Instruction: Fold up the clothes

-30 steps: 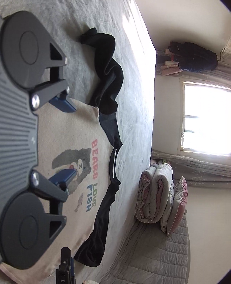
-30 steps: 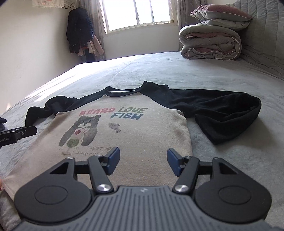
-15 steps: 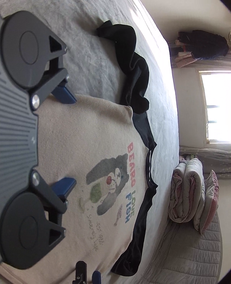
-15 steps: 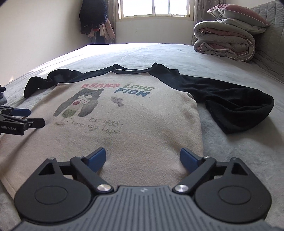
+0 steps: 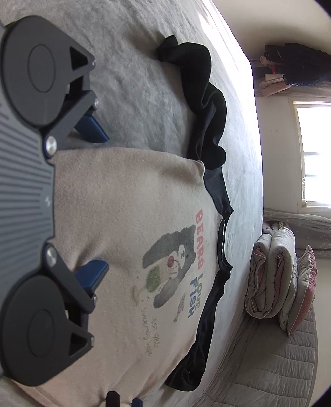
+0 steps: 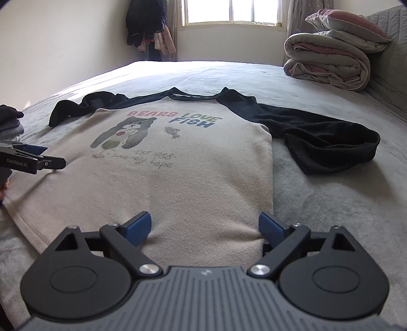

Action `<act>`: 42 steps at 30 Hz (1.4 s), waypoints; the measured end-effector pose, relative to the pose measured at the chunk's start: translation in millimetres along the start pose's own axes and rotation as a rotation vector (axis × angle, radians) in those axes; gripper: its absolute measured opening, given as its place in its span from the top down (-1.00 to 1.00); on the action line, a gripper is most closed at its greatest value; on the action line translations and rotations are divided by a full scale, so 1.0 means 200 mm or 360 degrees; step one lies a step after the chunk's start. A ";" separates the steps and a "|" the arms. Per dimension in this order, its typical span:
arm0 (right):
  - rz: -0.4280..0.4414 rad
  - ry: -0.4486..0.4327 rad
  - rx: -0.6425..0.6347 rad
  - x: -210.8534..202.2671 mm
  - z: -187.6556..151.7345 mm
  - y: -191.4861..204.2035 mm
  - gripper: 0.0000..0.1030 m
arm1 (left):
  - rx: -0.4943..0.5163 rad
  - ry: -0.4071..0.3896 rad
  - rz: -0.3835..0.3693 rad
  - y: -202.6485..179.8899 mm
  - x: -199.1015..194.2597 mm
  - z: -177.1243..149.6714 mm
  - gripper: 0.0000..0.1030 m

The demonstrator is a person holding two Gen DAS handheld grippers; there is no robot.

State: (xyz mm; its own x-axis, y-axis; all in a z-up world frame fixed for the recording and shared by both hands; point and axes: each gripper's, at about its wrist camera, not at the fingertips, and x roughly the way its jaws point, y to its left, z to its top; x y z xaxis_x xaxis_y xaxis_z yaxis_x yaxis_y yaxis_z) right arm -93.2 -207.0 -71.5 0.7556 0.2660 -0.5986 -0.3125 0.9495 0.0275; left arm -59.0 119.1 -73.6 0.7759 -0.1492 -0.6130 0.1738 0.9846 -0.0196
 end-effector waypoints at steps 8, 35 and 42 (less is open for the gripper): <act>-0.0016 0.0047 0.0113 -0.04 -0.04 -0.10 -0.92 | 0.0013 0.0008 -0.0012 0.01 -0.03 -0.02 -0.93; -0.0191 0.0086 0.0406 -0.16 -0.02 -0.34 -0.93 | 0.0039 0.0066 0.0034 0.06 -0.15 0.00 -0.93; -0.0211 0.0066 0.0594 -0.18 0.00 -0.44 -0.93 | -0.0036 -0.0011 0.0031 0.06 -0.21 0.07 -0.93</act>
State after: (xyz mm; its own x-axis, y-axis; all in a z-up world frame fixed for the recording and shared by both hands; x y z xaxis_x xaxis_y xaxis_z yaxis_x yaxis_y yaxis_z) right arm -93.3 -300.2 -52.1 0.7491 0.1371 -0.6482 0.0228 0.9724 0.2321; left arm -80.6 135.9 -38.1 0.7831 -0.1305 -0.6081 0.1451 0.9891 -0.0254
